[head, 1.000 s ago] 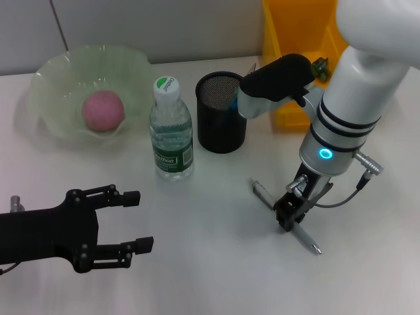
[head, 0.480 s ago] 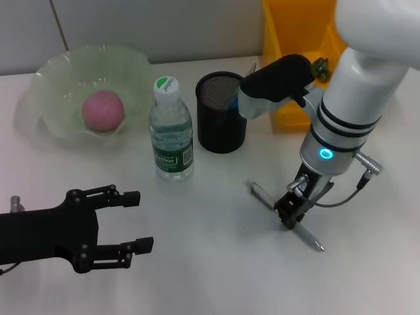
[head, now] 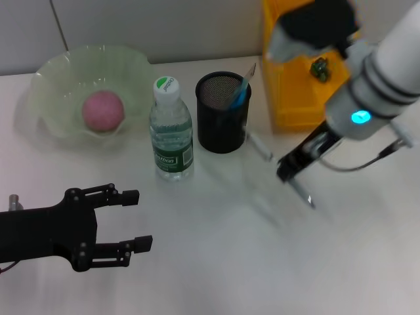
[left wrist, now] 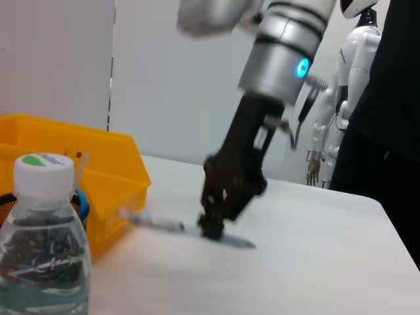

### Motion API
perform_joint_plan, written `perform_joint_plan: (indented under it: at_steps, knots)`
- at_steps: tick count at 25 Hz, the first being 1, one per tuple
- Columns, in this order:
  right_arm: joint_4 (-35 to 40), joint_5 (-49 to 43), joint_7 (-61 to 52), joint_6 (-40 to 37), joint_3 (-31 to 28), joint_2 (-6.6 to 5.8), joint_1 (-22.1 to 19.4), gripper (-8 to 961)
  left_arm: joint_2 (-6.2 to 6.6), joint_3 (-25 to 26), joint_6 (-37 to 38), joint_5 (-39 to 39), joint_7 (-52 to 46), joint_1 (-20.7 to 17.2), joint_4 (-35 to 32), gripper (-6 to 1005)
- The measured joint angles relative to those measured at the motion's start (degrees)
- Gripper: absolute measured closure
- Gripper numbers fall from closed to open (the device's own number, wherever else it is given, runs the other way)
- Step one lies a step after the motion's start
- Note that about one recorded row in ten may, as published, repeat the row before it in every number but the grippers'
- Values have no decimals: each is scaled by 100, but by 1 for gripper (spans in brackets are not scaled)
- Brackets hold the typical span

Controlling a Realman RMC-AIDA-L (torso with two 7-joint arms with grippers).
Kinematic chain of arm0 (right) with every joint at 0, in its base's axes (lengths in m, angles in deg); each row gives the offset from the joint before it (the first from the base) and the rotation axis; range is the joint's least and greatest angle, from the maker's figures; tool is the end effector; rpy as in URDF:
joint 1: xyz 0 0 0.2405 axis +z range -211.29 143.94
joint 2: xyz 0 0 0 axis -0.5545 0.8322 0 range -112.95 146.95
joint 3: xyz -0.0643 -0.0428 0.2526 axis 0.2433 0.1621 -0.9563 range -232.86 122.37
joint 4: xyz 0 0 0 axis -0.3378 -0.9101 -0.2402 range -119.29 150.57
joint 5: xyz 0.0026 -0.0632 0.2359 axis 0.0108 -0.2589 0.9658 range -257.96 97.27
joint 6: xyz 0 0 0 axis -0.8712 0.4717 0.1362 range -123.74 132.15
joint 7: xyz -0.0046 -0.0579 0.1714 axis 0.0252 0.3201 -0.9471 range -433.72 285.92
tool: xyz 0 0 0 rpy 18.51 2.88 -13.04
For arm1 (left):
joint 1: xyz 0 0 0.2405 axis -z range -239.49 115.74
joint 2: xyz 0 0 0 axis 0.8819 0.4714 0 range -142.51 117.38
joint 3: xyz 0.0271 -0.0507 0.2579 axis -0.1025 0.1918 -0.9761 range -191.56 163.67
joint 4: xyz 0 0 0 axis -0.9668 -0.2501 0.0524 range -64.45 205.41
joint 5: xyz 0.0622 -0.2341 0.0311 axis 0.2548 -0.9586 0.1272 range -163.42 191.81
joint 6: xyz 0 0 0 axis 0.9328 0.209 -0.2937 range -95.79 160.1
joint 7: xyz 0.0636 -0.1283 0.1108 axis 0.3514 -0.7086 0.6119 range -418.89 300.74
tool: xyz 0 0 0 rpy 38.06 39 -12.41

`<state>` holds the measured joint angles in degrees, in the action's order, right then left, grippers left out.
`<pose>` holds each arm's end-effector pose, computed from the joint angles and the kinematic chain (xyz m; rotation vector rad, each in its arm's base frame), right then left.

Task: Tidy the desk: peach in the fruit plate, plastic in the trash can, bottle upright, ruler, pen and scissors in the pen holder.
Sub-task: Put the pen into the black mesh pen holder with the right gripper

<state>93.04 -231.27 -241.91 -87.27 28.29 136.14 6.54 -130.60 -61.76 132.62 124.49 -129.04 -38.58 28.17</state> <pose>0.1555 0.4039 -0.0454 -2.4170 1.1831 -0.4993 -0.2766 0.3191 -0.0287 -2.9047 -0.3377 -0.7484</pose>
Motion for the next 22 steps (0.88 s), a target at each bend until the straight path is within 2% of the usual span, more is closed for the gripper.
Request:
perform_joint_plan:
  at_steps: [5, 11, 12, 14, 16, 17, 18, 22]
  knots:
    - [1704, 166, 442, 106, -288, 18, -886, 829, 0, 0, 9, 0, -43, -20, -5, 191]
    - [2360, 728, 935, 652, -454, 22, -1286, 821, 0, 0, 9, 0, -50, -34, -5, 191]
    - [2415, 857, 1192, 1114, -448, 25, -1389, 819, 0, 0, 9, 0, -51, -38, -5, 191]
    - [2409, 894, 1316, 1364, -426, 28, -1433, 817, 0, 0, 9, 0, -51, -37, -5, 191]
    - [2248, 924, 1513, 1984, -314, 31, -1487, 814, 0, 0, 8, 1, -52, -37, -5, 191]
    - [1938, 989, 1719, 2699, -166, 29, -1490, 813, 0, 0, 8, 0, -47, -37, -3, 191]
    - [1938, 989, 1719, 2699, -166, 29, -1490, 811, 0, 0, 8, 0, -47, -37, -3, 191]
    - [1179, 1389, 2269, 3942, 122, 17, -1396, 806, 0, 0, -33, 21, -24, -34, 41, 191]
